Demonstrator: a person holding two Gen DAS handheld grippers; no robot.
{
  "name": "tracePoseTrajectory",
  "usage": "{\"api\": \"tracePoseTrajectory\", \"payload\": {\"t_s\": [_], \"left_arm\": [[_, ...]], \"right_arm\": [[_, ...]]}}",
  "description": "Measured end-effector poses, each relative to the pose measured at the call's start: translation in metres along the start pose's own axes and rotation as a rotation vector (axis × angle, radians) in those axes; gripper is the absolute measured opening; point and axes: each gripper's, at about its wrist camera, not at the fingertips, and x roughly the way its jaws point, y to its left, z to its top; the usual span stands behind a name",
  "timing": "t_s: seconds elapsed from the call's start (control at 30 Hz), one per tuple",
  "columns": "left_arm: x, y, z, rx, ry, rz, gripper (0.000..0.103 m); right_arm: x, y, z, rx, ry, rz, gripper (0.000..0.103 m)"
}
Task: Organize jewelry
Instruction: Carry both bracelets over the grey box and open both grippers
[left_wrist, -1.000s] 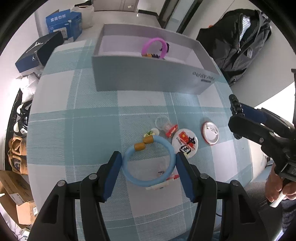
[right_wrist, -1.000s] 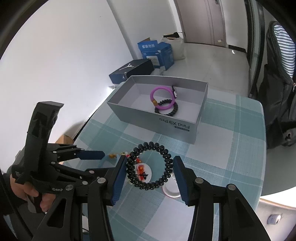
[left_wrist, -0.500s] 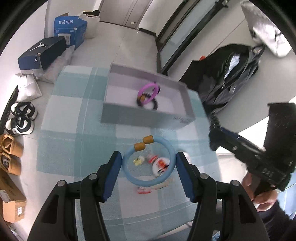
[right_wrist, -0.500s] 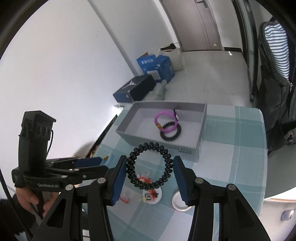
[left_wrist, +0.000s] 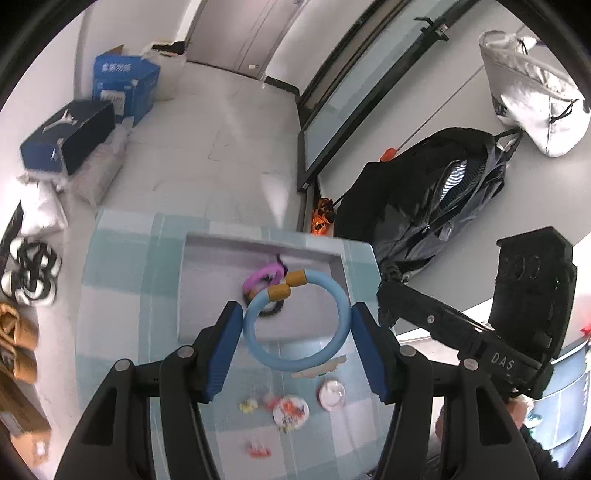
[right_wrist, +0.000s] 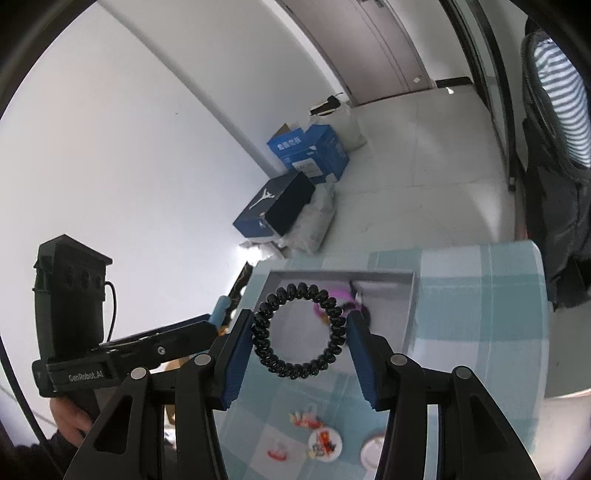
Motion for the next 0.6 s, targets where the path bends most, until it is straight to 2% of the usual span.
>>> {"api": "tracePoseTrajectory", "payload": {"t_s": [0.17, 0.3, 0.6], "left_arm": [[0.02, 0.004, 0.016, 0.066, -0.002, 0.071, 0.055], [0.038, 0.018, 0.019, 0.045, 0.032, 0.079, 0.055], [0.057, 0.028, 0.027, 0.033, 0.084, 0.068, 0.055]], "right_arm": [[0.016, -0.006, 0.017, 0.006, 0.017, -0.022, 0.05], [0.033, -0.014, 0.027, -0.006, 0.045, -0.056, 0.05], [0.063, -0.036, 0.024, 0.056, 0.128, -0.087, 0.05]]}}
